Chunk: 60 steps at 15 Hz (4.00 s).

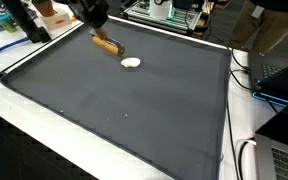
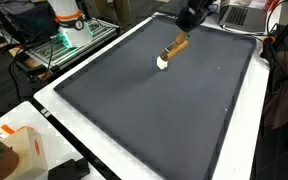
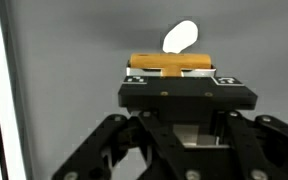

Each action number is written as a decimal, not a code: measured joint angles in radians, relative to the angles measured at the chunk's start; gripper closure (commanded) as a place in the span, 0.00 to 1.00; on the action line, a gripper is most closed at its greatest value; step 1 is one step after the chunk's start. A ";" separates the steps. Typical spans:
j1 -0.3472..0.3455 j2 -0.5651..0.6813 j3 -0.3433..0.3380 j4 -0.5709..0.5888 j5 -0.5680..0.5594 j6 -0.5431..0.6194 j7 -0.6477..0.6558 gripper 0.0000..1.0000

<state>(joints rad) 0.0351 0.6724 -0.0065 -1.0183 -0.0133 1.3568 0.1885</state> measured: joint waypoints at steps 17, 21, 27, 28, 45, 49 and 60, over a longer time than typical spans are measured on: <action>0.009 0.218 0.001 0.272 0.000 -0.082 -0.005 0.77; 0.015 0.255 0.001 0.312 -0.002 -0.137 -0.005 0.77; 0.018 0.291 0.001 0.353 -0.002 -0.185 -0.005 0.77; 0.018 0.296 0.001 0.358 -0.002 -0.190 -0.005 0.77; 0.003 0.103 0.000 0.262 0.081 -0.157 0.227 0.77; 0.005 -0.009 -0.002 0.099 0.086 -0.026 0.350 0.77; 0.017 -0.339 -0.002 -0.389 0.120 0.195 0.739 0.77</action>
<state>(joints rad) 0.0519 0.3330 -0.0086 -1.4076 0.1069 1.5523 0.9273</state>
